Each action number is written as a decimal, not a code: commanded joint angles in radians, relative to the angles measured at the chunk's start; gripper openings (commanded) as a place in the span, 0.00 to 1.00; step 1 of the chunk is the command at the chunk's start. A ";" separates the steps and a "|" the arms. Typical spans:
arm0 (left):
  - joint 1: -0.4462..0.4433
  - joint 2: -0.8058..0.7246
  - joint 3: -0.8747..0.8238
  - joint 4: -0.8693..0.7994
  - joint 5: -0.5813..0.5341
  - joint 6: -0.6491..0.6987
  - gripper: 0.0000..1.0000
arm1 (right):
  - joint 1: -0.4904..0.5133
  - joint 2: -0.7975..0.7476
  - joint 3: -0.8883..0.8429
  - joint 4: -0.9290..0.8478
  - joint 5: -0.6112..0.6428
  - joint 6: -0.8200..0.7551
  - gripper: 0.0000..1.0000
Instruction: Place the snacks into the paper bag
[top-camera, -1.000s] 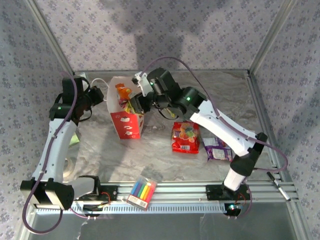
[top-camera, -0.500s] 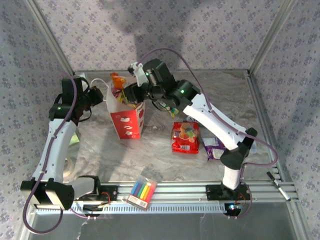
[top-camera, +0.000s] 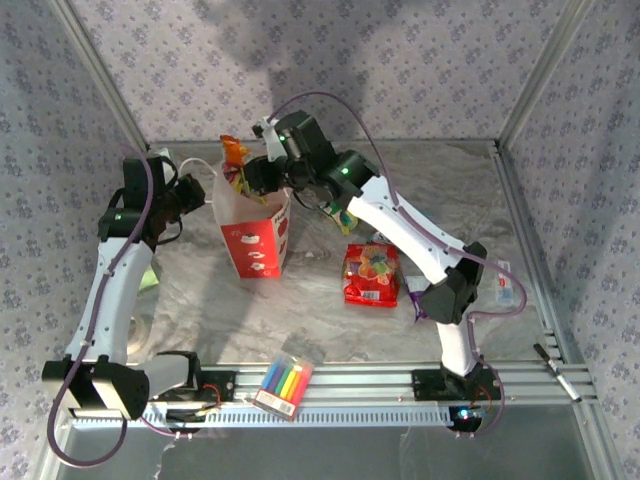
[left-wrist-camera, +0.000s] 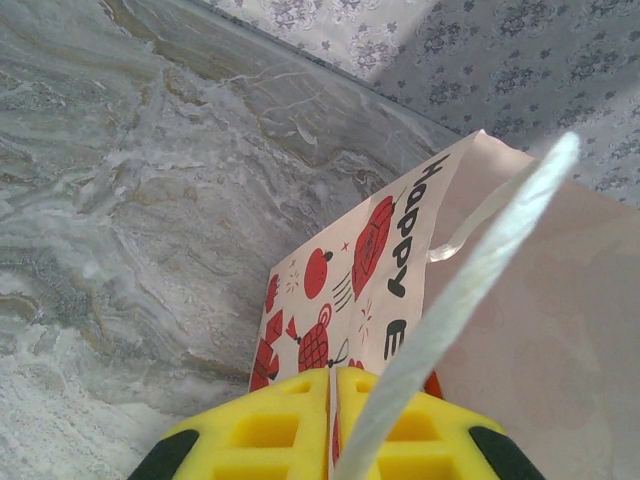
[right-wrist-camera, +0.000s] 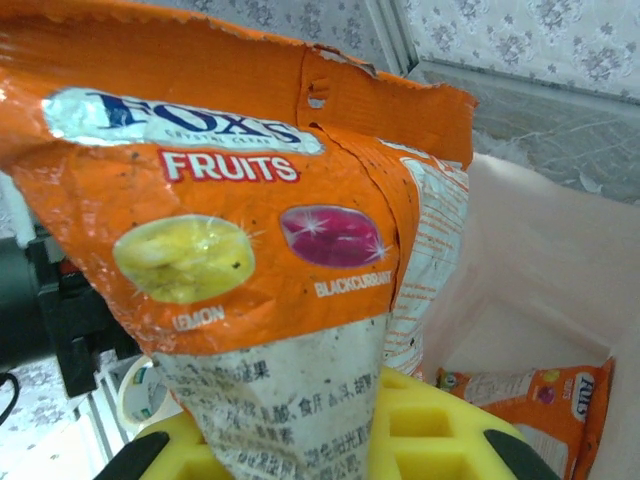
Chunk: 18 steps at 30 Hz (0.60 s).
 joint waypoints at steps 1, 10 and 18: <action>0.009 -0.004 0.000 0.022 0.019 0.013 0.09 | -0.004 0.035 0.071 0.021 0.049 -0.024 0.17; 0.014 0.010 0.002 0.031 0.033 0.016 0.09 | -0.004 0.096 0.107 -0.026 0.154 -0.078 0.20; 0.017 0.024 0.001 0.035 0.038 0.013 0.09 | -0.005 0.128 0.128 -0.052 0.224 -0.105 0.36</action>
